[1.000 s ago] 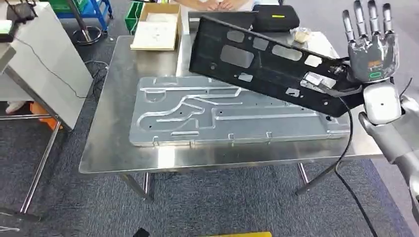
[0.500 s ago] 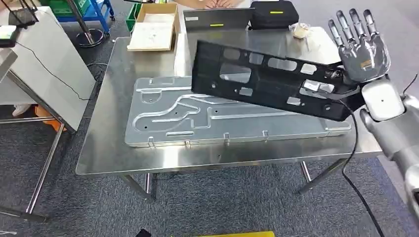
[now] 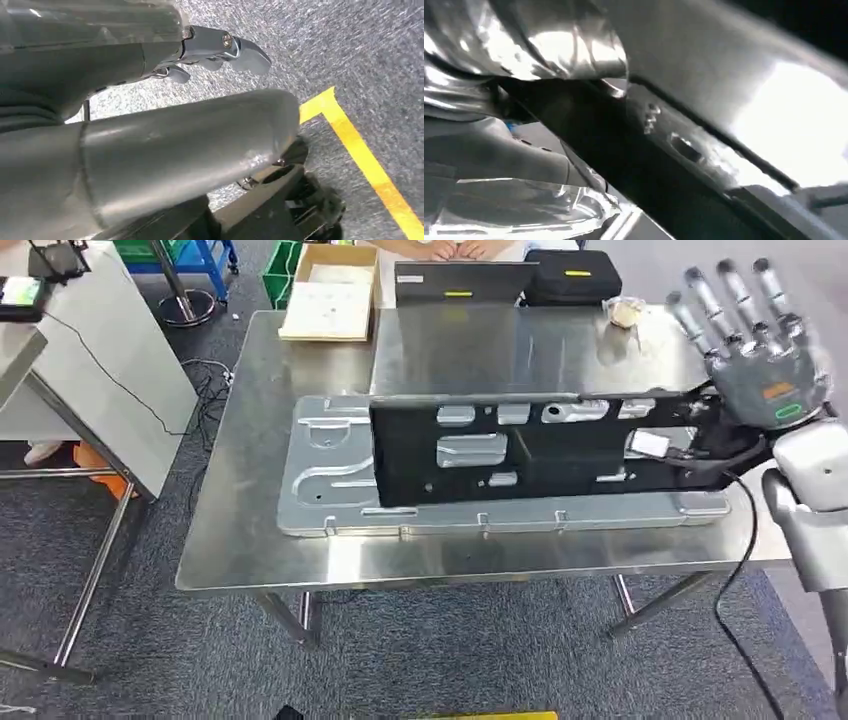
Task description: Take the parts from the cabinet and place them on the table.
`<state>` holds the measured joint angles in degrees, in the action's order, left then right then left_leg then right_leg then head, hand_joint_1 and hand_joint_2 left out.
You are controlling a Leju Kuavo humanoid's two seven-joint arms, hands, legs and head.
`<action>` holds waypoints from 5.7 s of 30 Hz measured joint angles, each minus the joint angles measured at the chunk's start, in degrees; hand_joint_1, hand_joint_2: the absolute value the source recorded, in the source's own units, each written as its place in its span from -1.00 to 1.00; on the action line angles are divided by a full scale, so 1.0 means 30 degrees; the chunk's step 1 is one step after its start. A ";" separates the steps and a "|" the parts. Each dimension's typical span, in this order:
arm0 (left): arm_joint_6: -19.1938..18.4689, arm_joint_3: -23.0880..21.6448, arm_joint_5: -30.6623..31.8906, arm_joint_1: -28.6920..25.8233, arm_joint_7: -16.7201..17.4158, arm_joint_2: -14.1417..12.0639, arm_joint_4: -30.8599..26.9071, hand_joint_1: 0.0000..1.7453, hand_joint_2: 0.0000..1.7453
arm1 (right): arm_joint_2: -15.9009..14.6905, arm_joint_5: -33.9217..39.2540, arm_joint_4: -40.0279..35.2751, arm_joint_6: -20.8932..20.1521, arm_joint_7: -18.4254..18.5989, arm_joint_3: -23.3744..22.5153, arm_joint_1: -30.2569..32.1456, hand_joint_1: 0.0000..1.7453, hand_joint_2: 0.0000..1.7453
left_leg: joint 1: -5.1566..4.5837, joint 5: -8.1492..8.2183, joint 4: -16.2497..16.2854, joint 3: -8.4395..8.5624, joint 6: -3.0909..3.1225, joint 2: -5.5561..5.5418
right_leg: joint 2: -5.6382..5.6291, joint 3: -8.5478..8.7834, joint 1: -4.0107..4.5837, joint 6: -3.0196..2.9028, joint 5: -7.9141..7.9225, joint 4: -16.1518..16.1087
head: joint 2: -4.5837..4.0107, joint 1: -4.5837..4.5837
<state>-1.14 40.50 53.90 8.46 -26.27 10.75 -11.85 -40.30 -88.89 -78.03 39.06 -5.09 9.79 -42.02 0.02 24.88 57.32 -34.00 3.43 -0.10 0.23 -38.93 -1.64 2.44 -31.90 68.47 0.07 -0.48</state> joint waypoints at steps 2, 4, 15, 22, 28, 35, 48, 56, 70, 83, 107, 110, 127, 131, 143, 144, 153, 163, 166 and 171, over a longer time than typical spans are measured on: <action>-0.0007 0.0007 -0.0022 -0.0055 -0.0021 0.0000 0.0000 -1.00 -1.00 | 0.0000 -0.0036 -0.0174 0.0000 0.0543 -0.0472 0.0124 -1.00 -1.00 | -0.0116 0.0027 0.0038 -0.0002 0.0063 0.0007 | -0.0011 -0.1158 0.0004 0.0056 -0.0684 0.2337 | 0.0007 -0.0007; -0.0007 0.0007 -0.0029 -0.0041 -0.0036 0.0000 0.0000 -1.00 -1.00 | -0.0212 -0.0036 -0.0174 0.0000 0.1649 -0.0223 0.0170 -1.00 -1.00 | -0.0146 0.0081 0.0137 0.0005 0.0090 0.0008 | -0.0008 -0.0690 0.0004 0.0012 0.0433 0.1246 | 0.0000 0.0000; 0.0015 0.0007 -0.0117 -0.0004 -0.0146 0.0058 0.0000 -1.00 -1.00 | -0.1523 -0.0043 -0.0064 -0.0007 0.5772 0.2422 -0.0615 -1.00 -1.00 | -0.0107 0.2224 0.3636 -0.1557 -0.0888 -0.0033 | -0.0044 0.1370 -0.0017 -0.0810 0.2120 -0.3244 | 0.0000 -0.0007; 0.0015 0.0007 -0.0175 -0.0041 -0.0117 0.0058 0.0000 -1.00 -1.00 | -0.2004 -0.0043 0.0519 -0.0007 0.7871 0.4776 -0.1254 -1.00 -1.00 | 0.0022 0.0107 0.0706 -0.0252 -0.0695 -0.0061 | -0.0079 0.1404 -0.0016 -0.0732 0.2094 -0.3211 | 0.0000 -0.0015; -0.0189 0.0576 0.1115 -0.0079 -0.0270 0.0058 0.0000 -1.00 -1.00 | -0.2404 0.0270 -0.1574 0.0000 0.3878 0.3859 0.0170 -1.00 -1.00 | 0.0063 -0.0059 -0.0165 0.0196 -0.0153 -0.0093 | -0.0017 0.1522 -0.0012 -0.0026 0.1970 -0.3259 | 0.0000 -0.0007; 0.0161 0.0969 0.0539 -0.0196 -0.0430 0.0124 0.0000 -1.00 -1.00 | -0.2062 -0.0043 0.0159 -0.0044 0.6167 0.2897 0.0238 -1.00 -1.00 | -0.0089 -0.0057 -0.0128 0.0111 0.0026 -0.0060 | -0.0058 -0.0465 -0.0005 0.0118 0.0821 0.0655 | 0.0000 0.0000; 0.0051 0.0962 0.0401 -0.0109 -0.0321 0.0146 0.0000 -1.00 -1.00 | -0.2390 -0.0050 0.2428 -0.0015 1.0907 1.0261 -0.2270 -1.00 -1.00 | 0.0020 0.2922 0.6104 -0.2760 -0.1057 -0.0014 | 0.0003 0.1367 0.0128 -0.0913 0.2155 -0.3274 | 0.0007 -0.0007; 0.0051 0.0962 0.0423 -0.0062 -0.0284 0.0109 0.0000 -1.00 -1.00 | -0.2061 -0.0050 0.4148 -0.0015 1.2138 1.2287 -0.2638 -1.00 -1.00 | -0.0205 0.0153 0.0258 -0.0148 -0.0440 -0.0058 | -0.0077 0.1353 0.0212 -0.0539 0.2186 -0.3325 | 0.0007 0.0000; 0.0066 0.0962 0.0437 -0.0116 0.0021 0.0095 0.0000 -1.00 -1.00 | -0.1013 0.0586 0.4607 0.0000 -0.4742 0.2862 -0.3906 -1.00 -1.00 | -0.0049 0.0446 0.0705 -0.0218 -0.0484 -0.0237 | -0.0021 0.1067 0.0040 -0.0159 0.1945 -0.2717 | 0.0000 -0.0008; 0.0102 0.0962 0.0466 -0.0042 0.0008 0.0197 0.0000 -1.00 -1.00 | 0.1880 0.3029 0.4481 0.0008 0.3625 -0.1122 -0.0299 -1.00 -1.00 | -0.0088 0.0348 0.1778 -0.0860 -0.0435 -0.0139 | -0.0018 0.1186 0.0301 -0.0913 0.2006 -0.2922 | 0.0007 -0.0008; -0.0066 0.1137 0.0022 -0.0210 -0.0481 0.0240 0.0000 -1.00 -1.00 | 0.2462 1.6753 0.7776 -0.7404 -0.1012 -0.6235 -0.4106 -1.00 -1.00 | -0.0356 0.0730 0.1081 -0.0541 -0.0676 -0.0035 | -0.0082 0.1024 -0.0159 -0.0589 0.2255 -0.3062 | 0.0007 -0.0007; -0.0072 0.1384 -0.0022 -0.0320 -0.0510 0.0197 0.0000 -1.00 -1.00 | 0.1968 1.7638 0.8292 -0.8398 -0.0591 -0.6271 -0.5864 -1.00 -1.00 | -0.0104 0.2850 0.5052 -0.2310 -0.0944 -0.0026 | -0.0079 0.0971 -0.0150 -0.0755 0.2260 -0.3044 | 0.0007 -0.0007; -0.0248 0.1574 -0.0138 -0.0546 -0.0758 0.0066 0.0000 -1.00 -1.00 | -0.0007 2.0343 0.8627 -0.9981 -0.0247 -0.6759 -0.7464 -1.00 -1.00 | -0.0125 -0.0040 -0.0212 0.0215 0.0171 0.0047 | -0.0156 -0.1352 -0.0110 0.0204 -0.0265 0.2226 | 0.0007 0.0000; -0.0248 0.1617 -0.0175 -0.0545 -0.0772 0.0066 0.0000 -1.00 -1.00 | -0.0007 2.0633 0.8664 -1.0040 -0.0204 -0.6876 -0.7491 -1.00 -1.00 | -0.0122 0.0271 0.0240 0.0186 -0.0033 0.0022 | 0.0009 0.1208 -0.0160 0.0196 0.2315 -0.2905 | 0.0000 0.0007; -0.0204 0.1858 -0.0007 -0.0643 -0.0699 0.0044 0.0000 -1.00 -1.00 | -0.0794 1.6491 0.9781 -0.7014 0.2273 -0.6962 -0.8592 -1.00 -1.00 | -0.0025 0.2921 0.6371 -0.2786 -0.0849 0.0005 | 0.0016 0.1193 -0.0089 -0.0703 0.2054 -0.3032 | 0.0000 -0.0007; -0.0211 0.1865 -0.0007 -0.0626 -0.0714 0.0044 0.0000 -1.00 -1.00 | -0.0875 1.5728 1.0400 -0.7901 0.3728 -0.6758 -0.9206 -1.00 -1.00 | -0.0020 0.2187 0.5264 -0.2276 -0.0775 0.0004 | -0.0086 0.1224 -0.0085 -0.0688 0.2039 -0.3030 | 0.0000 -0.0015; -0.0189 0.1887 0.0058 -0.0461 -0.0736 0.0051 0.0000 -1.00 -1.00 | -0.1392 1.6329 1.2263 -0.6249 0.1791 -0.6497 -0.9863 -1.00 -1.00 | -0.0128 -0.0029 -0.0379 0.0380 0.0106 0.0069 | -0.0149 0.1369 -0.0103 0.0103 0.1847 -0.3157 | 0.0001 0.0007; -0.0109 0.1887 0.0452 -0.0356 -0.0641 0.0160 0.0000 -1.00 -1.00 | -0.1114 1.8411 0.6299 -0.2075 -0.3434 -0.7481 -0.4826 -1.00 -1.00 | -0.0262 0.0490 0.0312 0.0292 -0.0177 -0.0075 | -0.0032 0.1248 0.0106 0.0043 0.2223 -0.3214 | 0.0000 0.0014; -0.0139 0.1887 0.0554 -0.0341 -0.0612 0.0197 0.0000 -1.00 -1.00 | -0.0728 1.8040 0.3582 -0.1406 -0.4306 -0.7714 -0.2941 -1.00 -1.00 | -0.0258 0.0549 0.0239 0.0373 -0.0324 -0.0054 | -0.0142 0.1186 0.0113 -0.0298 0.2153 -0.3107 | 0.0007 0.0000; -0.0146 0.1887 0.0605 -0.0313 -0.0597 0.0197 0.0000 -1.00 -1.00 | -0.0459 1.8054 0.1282 -0.1289 -0.4554 -0.7969 -0.1914 -1.00 -1.00 | -0.0125 0.3180 0.4736 -0.1623 -0.0821 -0.0049 | -0.0019 0.1237 -0.0095 -0.0699 0.2167 -0.3185 | 0.0007 0.0000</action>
<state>-1.57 46.16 55.71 7.52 -28.06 11.34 -11.85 -41.68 -34.73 -74.19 35.19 -18.76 -14.12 -47.76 -0.36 34.42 71.53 -38.87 0.97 -0.24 0.18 -35.22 -1.93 0.34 -25.40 58.91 0.09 -0.48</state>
